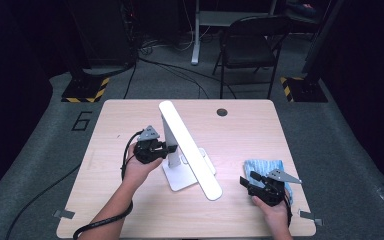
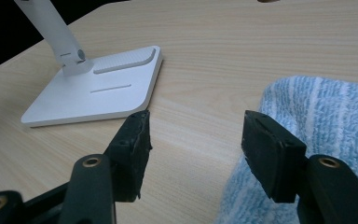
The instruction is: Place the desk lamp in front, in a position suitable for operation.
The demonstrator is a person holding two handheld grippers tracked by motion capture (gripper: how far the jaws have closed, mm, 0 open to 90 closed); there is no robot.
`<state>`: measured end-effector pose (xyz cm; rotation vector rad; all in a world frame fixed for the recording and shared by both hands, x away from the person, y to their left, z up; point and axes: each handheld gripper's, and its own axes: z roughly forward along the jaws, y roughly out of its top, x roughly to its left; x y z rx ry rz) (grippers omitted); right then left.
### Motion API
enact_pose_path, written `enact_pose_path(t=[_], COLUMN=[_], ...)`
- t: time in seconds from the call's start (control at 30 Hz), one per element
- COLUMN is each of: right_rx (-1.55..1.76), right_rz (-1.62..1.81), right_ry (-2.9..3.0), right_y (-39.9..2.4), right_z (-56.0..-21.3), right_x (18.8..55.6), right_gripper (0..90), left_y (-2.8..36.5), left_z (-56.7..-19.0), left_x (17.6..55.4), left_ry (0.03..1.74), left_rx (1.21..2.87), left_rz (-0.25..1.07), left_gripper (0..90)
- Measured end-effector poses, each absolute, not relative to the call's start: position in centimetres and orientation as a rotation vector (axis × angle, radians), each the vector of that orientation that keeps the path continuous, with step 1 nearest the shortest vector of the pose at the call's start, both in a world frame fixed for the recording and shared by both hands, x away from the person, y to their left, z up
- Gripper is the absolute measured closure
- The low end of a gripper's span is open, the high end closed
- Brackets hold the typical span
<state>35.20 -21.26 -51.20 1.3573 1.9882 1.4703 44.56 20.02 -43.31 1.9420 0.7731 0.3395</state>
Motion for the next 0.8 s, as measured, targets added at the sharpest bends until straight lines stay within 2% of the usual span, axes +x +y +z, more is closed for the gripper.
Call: enact_pose_path(t=[0.17,0.37,0.53,0.8], right_rx=[1.357,1.36,1.355,1.361], right_rz=[1.468,1.476,1.472,1.475], right_ry=[1.988,1.988,1.987,1.986], right_y=[-21.3,-21.2,-21.3,-21.3], right_z=[-51.2,-51.2,-51.2,-51.2], right_x=[35.2,35.2,35.2,35.2], right_gripper=[41.8,41.9,41.9,41.9], left_y=[20.1,20.2,20.1,20.0], left_z=[-43.3,-43.3,-43.3,-43.6], left_x=[43.8,43.3,42.5,41.0], left_ry=[0.825,0.86,0.839,0.788], left_rx=[1.924,1.901,1.92,1.941], left_rz=[0.365,0.33,0.328,0.281], left_gripper=[72.5,71.1,63.2,60.7])
